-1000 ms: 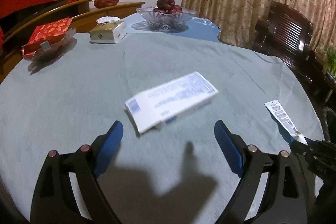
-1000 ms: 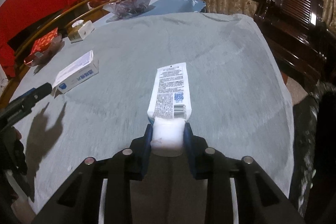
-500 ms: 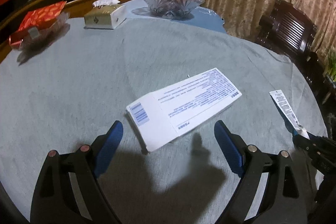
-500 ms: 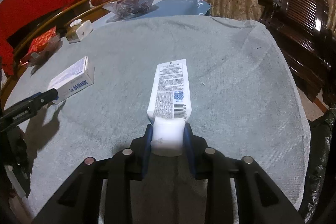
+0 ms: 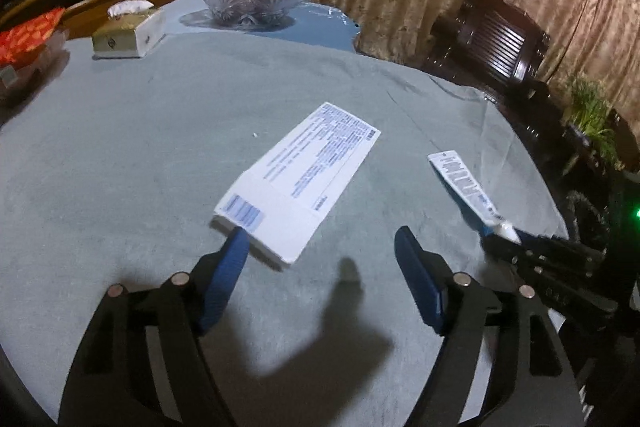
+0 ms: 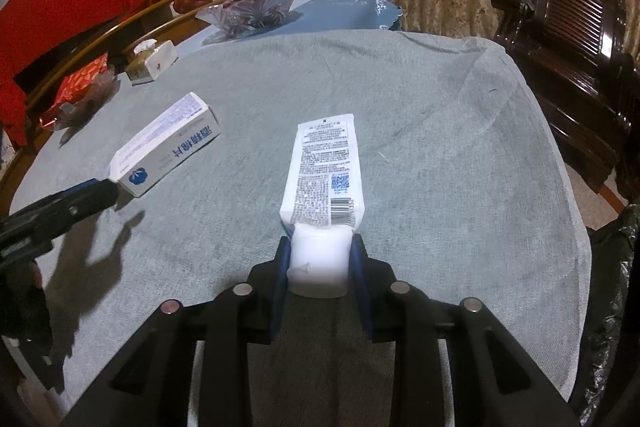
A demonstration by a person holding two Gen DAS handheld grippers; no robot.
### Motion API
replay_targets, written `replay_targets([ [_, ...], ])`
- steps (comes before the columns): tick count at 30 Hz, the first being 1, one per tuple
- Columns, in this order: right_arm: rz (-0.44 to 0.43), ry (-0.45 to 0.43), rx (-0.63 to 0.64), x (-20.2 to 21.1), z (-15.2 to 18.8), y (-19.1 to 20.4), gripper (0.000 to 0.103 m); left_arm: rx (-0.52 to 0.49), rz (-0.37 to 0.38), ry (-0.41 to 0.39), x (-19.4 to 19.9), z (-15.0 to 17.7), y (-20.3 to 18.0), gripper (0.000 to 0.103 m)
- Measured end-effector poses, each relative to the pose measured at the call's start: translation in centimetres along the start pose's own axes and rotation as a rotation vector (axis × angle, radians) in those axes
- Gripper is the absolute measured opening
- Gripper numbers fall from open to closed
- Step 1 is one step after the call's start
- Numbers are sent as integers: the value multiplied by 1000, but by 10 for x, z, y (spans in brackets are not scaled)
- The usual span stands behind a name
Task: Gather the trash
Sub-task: 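Lower the left gripper onto the white medicine box and close on it, then carry the white box and cream tube over the trash bin with both grippers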
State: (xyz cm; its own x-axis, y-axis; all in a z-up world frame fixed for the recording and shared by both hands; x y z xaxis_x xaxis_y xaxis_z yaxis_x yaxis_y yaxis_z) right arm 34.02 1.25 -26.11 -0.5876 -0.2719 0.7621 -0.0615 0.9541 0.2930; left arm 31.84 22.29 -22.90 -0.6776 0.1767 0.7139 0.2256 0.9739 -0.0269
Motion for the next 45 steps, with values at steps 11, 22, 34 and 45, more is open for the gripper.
replay_targets([
  [11, -12, 21, -6, -7, -10, 5, 44, -12, -42, 9, -22, -18, 29, 86],
  [22, 8, 17, -6, -15, -20, 4, 62, -65, 10, 68, -59, -30, 14, 86],
  [34, -16, 40, -26, -20, -28, -3, 57, -36, 3, 78, -51, -24, -3, 60],
  [45, -21, 26, 12, -9, -28, 0, 43, -9, -73, 70, -23, -14, -15, 58],
])
Point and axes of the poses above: each gripper's, at about its wrist camera, not at the fingertips, and x roughly against the way its jaws point, y to its left, z to its underside, the point moved 6 cm from there along -x, roughly the way its jaws point, and after that the axes turned 15 degrees about -x, right-handed, at the moved point
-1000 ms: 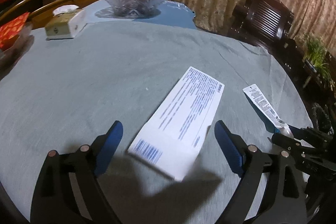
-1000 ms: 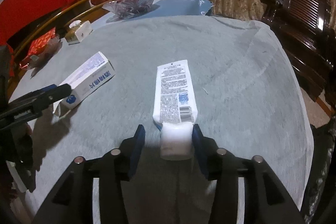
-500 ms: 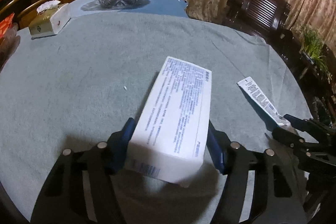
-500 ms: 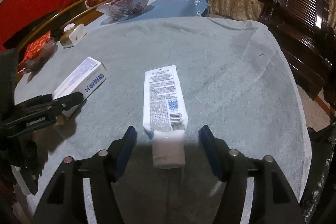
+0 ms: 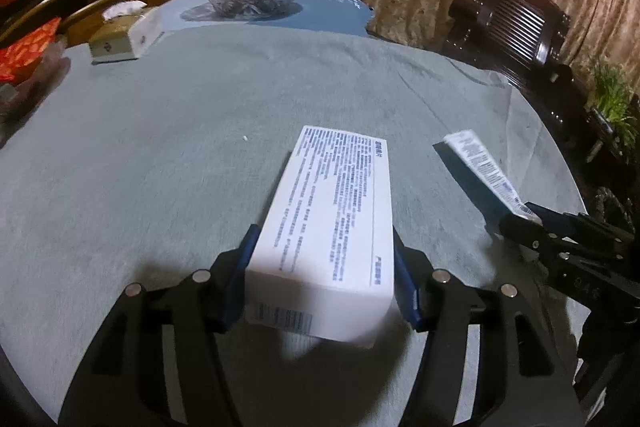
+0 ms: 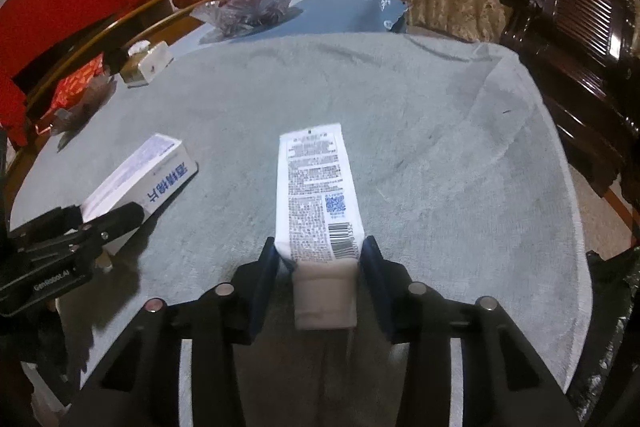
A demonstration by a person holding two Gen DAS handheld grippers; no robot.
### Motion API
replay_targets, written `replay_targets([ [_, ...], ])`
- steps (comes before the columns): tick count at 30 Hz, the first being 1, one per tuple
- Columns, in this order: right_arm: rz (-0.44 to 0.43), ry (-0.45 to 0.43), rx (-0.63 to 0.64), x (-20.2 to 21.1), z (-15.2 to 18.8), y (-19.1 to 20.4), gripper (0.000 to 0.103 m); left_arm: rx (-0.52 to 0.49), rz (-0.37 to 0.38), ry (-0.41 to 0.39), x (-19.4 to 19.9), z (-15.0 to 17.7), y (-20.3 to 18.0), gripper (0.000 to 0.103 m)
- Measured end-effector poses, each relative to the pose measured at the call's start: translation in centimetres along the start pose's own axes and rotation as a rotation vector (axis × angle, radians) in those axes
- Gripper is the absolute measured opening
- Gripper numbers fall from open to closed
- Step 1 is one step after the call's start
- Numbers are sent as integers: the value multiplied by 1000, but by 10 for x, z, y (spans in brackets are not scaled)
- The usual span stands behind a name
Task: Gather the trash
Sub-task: 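Carry the white box and cream tube over the trash bin with both grippers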
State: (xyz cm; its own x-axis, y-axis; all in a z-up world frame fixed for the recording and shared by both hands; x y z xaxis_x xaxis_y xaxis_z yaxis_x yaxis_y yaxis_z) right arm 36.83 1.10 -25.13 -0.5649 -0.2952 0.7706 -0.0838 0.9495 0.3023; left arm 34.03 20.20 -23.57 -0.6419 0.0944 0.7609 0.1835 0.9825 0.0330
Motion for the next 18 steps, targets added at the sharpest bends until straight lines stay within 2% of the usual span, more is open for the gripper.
replay_targets([
  [11, -38, -55, 3, 41, -2, 0, 42, -23, -49, -44, 37, -2, -24, 57],
  [18, -55, -64, -38, 56, 1, -12, 42, -35, -44, -58, 49, -6, -42, 57],
])
Point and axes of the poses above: each gripper's, at about its wrist camera, not at the fingertips, and x roughly against the way its jaws point, y to its left, z to its underside, the point moved 6 cm from there along -x, roughly the way its jaws point, and after that the axes turned 15 degrees about -x, right-handed, at the moved point
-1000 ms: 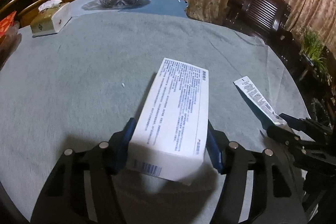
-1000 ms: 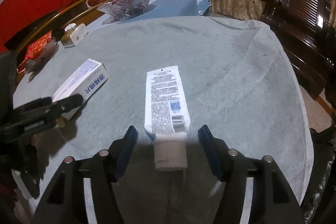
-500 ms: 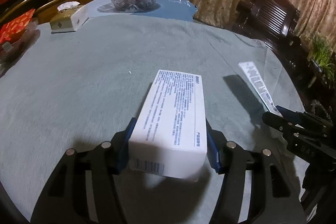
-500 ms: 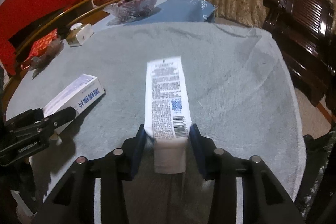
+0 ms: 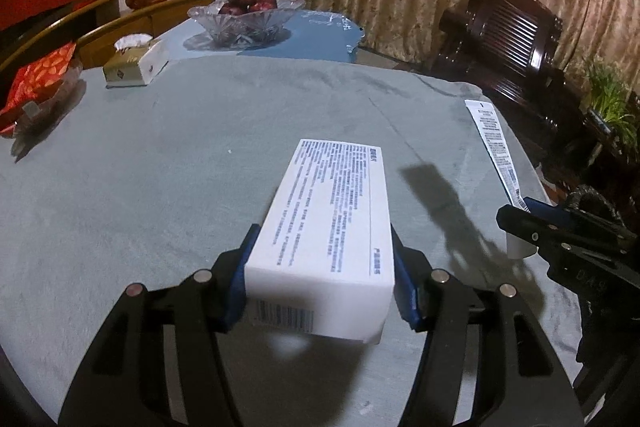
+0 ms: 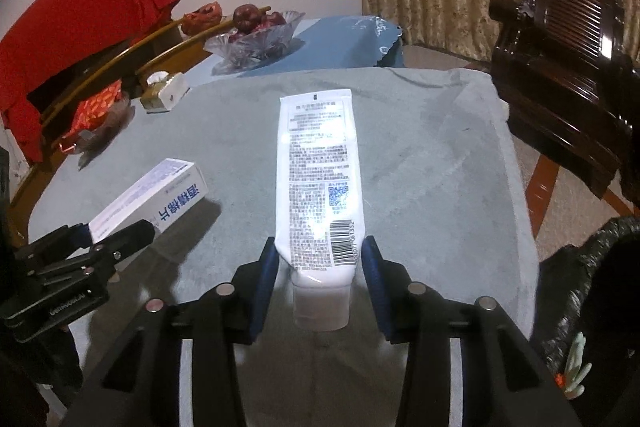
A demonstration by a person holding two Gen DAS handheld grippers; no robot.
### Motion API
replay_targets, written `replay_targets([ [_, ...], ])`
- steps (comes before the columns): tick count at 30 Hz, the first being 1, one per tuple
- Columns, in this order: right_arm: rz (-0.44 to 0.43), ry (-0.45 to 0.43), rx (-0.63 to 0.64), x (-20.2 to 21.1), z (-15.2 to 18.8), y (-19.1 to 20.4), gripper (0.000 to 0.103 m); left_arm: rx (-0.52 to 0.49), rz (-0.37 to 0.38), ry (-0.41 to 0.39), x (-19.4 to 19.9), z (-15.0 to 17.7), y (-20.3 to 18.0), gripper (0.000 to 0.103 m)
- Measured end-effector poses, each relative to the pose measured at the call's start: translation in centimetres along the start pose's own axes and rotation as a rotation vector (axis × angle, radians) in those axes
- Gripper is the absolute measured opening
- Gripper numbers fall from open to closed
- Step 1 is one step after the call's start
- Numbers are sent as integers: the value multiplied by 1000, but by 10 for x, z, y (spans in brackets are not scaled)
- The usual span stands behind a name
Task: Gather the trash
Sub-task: 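Carry the white box and cream tube over the trash bin with both grippers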
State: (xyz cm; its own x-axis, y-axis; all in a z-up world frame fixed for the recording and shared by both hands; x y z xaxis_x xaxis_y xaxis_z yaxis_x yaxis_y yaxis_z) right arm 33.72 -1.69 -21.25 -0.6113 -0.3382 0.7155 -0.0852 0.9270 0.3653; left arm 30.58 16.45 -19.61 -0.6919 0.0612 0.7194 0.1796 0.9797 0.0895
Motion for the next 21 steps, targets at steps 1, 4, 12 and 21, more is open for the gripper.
replay_targets([
  [1, -3, -3, -3, 5, 0, -1, 42, -8, -1, -3, 2, -1, -4, 57],
  [4, -8, -24, -12, 21, -3, -6, 42, -42, -1, -18, 9, -8, -20, 57],
  [12, 5, -110, -74, 80, -15, -46, 42, -75, 30, -89, 34, -34, -71, 57],
  [21, 81, -213, -125, 152, -23, -112, 42, -156, 121, -176, 57, -63, -164, 55],
])
Point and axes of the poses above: each gripper's, at about its wrist camera, not at the fingertips, and x roughly against the way its jaws point, y to its left, z to its underside, the point moved 6 cm from there along -x, roughly the way its jaws point, and after that the axes turned 15 degrees about -x, right-handed, at the moved point
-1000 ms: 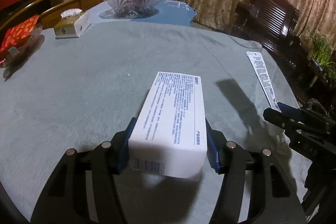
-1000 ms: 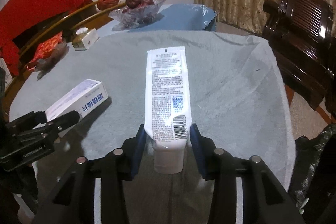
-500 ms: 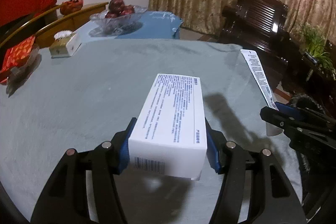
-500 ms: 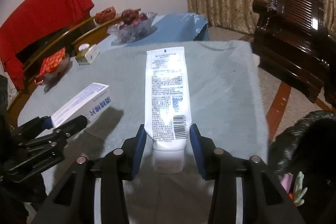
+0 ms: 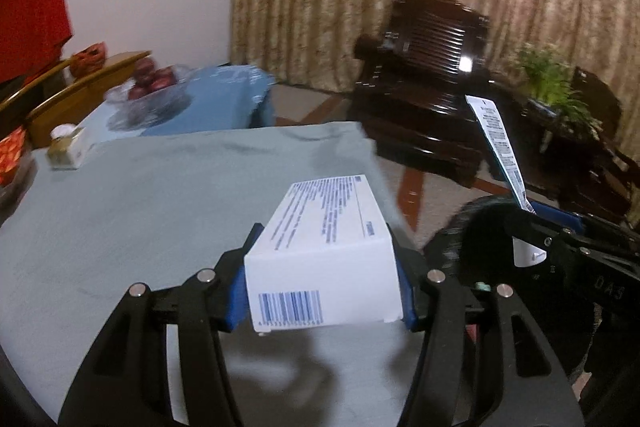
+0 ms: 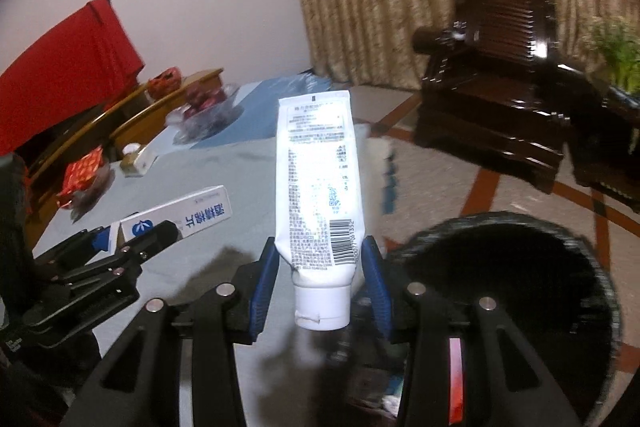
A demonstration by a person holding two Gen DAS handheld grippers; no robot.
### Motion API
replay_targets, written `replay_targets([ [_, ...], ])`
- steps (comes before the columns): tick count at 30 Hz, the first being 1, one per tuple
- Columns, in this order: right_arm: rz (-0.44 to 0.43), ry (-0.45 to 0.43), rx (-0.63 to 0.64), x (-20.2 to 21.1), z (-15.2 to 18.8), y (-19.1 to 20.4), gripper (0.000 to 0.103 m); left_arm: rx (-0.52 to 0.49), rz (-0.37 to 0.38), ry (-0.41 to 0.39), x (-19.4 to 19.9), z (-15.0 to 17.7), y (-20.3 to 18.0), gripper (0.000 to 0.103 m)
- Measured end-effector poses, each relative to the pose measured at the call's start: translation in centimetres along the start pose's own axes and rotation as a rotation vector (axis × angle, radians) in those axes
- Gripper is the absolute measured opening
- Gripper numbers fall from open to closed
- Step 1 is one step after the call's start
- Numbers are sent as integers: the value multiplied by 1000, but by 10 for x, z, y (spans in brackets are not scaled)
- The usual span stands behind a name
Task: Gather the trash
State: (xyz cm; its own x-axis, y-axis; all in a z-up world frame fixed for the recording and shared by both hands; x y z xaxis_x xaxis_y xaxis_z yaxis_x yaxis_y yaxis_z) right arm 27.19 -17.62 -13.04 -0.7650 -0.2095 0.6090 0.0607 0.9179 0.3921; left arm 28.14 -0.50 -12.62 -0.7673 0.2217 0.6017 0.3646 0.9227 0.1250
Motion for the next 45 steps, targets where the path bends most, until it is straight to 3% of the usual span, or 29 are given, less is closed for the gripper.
replay_targets([
  [12, 147, -64, -105, 51, -6, -115, 42, -91, 196, -45, -23, -34, -129, 54],
  [21, 214, -9, -174, 40, 15, -168, 42, -135, 295, 22, -64, -25, -192, 55],
  [23, 233, 6, -183, 36, 21, -176, 42, -139, 311, 44, -71, -23, -197, 57],
  [27, 254, 9, -192, 34, 25, -184, 49, -116, 329, 45, -74, -23, -192, 76],
  [35, 261, -30, -194, 47, 19, -182, 90, -79, 340, 30, -64, -28, -176, 87],
  [45, 188, -59, -176, 71, 15, -150, 97, -65, 248, -14, -15, -27, -136, 93],
])
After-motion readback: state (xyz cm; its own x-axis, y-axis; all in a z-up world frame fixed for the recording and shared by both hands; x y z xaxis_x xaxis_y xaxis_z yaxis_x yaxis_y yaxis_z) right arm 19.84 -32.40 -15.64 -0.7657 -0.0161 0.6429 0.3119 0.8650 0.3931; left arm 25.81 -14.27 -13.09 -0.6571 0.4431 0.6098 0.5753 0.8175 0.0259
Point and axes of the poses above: each gripper's, at about its wrist camera, not at the fingertips, and x roughly against the way its jaws point, y to its left, z to its underside, the point moved 6 cm from there along -x, roughly the way its jaws point, and after that the axes turned 15 degrees about -x, right-handed, at the moved point
